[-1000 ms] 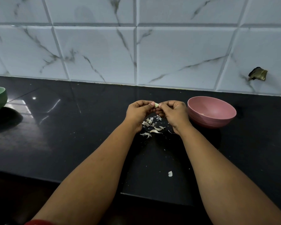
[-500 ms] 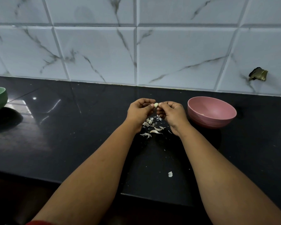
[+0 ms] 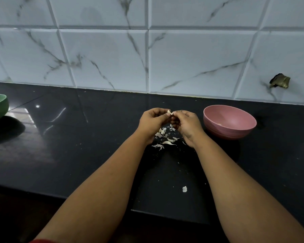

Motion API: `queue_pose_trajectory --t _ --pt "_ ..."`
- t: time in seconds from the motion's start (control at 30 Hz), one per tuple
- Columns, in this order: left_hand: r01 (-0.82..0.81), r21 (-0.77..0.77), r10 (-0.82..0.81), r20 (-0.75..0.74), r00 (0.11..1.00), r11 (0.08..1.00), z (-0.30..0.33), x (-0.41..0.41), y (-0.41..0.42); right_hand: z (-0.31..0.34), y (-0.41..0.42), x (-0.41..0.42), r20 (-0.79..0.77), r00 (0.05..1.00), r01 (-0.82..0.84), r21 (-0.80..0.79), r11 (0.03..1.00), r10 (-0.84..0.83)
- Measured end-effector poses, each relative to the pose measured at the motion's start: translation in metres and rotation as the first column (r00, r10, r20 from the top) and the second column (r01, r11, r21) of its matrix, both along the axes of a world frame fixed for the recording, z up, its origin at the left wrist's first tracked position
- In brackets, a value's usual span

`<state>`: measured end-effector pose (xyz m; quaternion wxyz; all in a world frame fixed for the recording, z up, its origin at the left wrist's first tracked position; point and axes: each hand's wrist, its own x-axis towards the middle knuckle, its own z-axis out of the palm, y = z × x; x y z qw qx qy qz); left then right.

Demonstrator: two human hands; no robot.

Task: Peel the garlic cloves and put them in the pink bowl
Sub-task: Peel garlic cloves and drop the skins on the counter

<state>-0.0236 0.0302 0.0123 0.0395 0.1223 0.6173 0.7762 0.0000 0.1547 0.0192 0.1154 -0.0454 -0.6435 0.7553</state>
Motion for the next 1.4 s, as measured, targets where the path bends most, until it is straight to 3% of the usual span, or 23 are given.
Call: queue_pose_trajectory --t 0.2,0.3,0.47,0.57,0.63,0.7,0.9,1.03,1.23,1.4 --pt "-0.006 0.031 0.005 0.036 0.999 1.000 0.001 0.001 -0.001 0.004 -0.001 0.005 -0.001 0.999 -0.052 -0.017 0.999 0.052" --pt "0.009 0.111 -0.017 0.075 0.997 0.994 0.004 0.002 -0.002 0.007 -0.001 0.006 0.002 0.998 -0.063 -0.110 0.992 0.064" --pt "-0.023 0.178 0.003 0.109 0.994 0.984 0.008 0.002 -0.002 0.006 0.002 0.005 0.023 1.000 -0.005 -0.121 0.993 0.008" --pt "-0.027 0.176 0.007 0.114 0.993 0.984 0.008 0.003 -0.003 0.001 0.006 0.001 -0.001 0.994 0.108 0.208 0.972 -0.110" --pt "-0.029 0.182 0.007 0.122 0.993 0.983 0.008 0.003 -0.003 -0.005 0.010 -0.002 -0.081 0.973 0.227 0.493 0.840 -0.215" --pt "-0.044 0.190 0.017 0.138 0.990 0.981 0.009 0.004 -0.002 -0.009 0.012 -0.004 -0.175 0.938 0.343 0.573 0.745 -0.298" --pt "-0.076 0.169 0.043 0.189 0.981 0.983 0.010 0.004 -0.003 -0.008 0.014 -0.003 -0.228 0.949 0.291 0.376 0.880 -0.216" --pt "-0.064 0.155 0.032 0.199 0.979 0.986 0.008 0.002 -0.004 -0.005 0.012 0.001 -0.281 0.940 0.302 0.418 0.857 -0.195" --pt "-0.043 0.028 0.038 0.156 0.987 0.999 0.004 0.002 -0.004 -0.008 0.007 0.000 -0.297 0.955 0.161 0.463 0.871 -0.018" --pt "-0.010 0.092 -0.001 0.122 0.992 0.996 0.005 0.003 -0.005 -0.011 0.011 -0.003 -0.255 0.967 0.122 0.359 0.925 -0.028"
